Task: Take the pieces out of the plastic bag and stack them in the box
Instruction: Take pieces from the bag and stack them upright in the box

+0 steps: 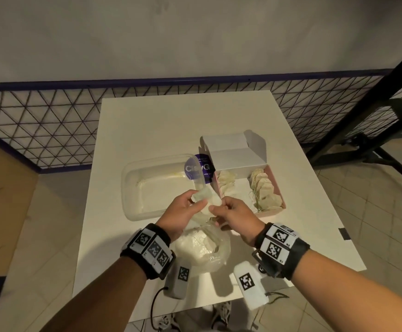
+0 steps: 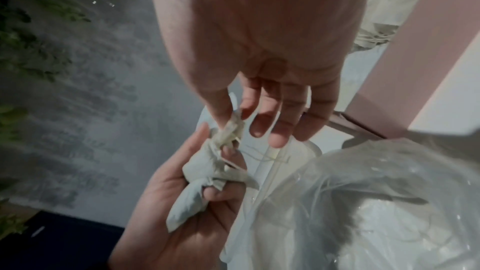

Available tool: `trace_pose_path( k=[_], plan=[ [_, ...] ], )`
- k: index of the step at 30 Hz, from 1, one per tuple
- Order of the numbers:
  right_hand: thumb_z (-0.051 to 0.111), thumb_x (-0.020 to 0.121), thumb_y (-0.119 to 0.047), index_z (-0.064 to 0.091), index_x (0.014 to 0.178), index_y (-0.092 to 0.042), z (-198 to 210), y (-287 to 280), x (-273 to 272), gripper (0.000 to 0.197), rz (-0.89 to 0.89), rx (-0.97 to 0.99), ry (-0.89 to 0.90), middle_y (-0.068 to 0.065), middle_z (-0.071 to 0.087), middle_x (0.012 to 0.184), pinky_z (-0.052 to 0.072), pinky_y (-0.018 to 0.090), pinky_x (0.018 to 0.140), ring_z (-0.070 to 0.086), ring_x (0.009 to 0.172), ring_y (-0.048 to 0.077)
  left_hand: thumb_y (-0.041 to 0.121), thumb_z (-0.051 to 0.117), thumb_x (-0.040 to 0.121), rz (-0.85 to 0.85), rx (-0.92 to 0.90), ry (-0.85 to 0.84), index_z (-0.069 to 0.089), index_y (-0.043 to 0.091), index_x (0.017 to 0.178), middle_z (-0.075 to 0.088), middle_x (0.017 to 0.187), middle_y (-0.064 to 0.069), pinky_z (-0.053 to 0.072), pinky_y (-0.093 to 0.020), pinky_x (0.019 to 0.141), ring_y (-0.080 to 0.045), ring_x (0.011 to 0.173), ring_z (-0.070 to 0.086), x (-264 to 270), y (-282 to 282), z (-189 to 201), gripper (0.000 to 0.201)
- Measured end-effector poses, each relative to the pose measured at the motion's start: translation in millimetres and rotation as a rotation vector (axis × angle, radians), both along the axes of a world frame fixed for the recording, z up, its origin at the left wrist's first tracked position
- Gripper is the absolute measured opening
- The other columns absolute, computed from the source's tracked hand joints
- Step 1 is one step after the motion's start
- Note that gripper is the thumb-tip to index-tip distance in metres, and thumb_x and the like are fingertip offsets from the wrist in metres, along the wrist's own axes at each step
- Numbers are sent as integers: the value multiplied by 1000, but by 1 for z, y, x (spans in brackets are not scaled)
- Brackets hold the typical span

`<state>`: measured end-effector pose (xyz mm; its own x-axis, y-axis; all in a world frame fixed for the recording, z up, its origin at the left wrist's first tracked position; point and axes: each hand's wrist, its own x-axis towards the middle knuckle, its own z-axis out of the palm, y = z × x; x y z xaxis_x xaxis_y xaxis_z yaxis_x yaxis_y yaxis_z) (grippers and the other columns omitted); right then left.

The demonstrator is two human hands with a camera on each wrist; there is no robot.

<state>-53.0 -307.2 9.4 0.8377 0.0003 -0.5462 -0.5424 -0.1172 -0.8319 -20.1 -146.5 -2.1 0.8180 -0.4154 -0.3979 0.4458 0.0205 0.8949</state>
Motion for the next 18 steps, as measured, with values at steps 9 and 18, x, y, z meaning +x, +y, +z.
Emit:
trace_pose_path(
  k=[9, 18],
  plan=[
    [61, 86, -2, 52, 69, -11, 21, -1, -17, 21, -278, 209, -107, 14, 63, 72, 51, 36, 68, 58, 60, 22, -12, 57, 82, -18, -168, 101, 66, 14, 106, 64, 109, -11, 55, -35, 77, -24, 88, 66, -23, 21, 2, 37],
    [61, 85, 4, 50, 71, -10, 40, -21, -28, 22, -236, -92, -340, -2, 48, 51, 51, 22, 59, 52, 61, 20, -8, 66, 80, 2, -115, 15, 67, 17, 106, 63, 109, -4, 50, -35, 87, -20, 96, 62, -31, 33, 9, 36]
  ],
)
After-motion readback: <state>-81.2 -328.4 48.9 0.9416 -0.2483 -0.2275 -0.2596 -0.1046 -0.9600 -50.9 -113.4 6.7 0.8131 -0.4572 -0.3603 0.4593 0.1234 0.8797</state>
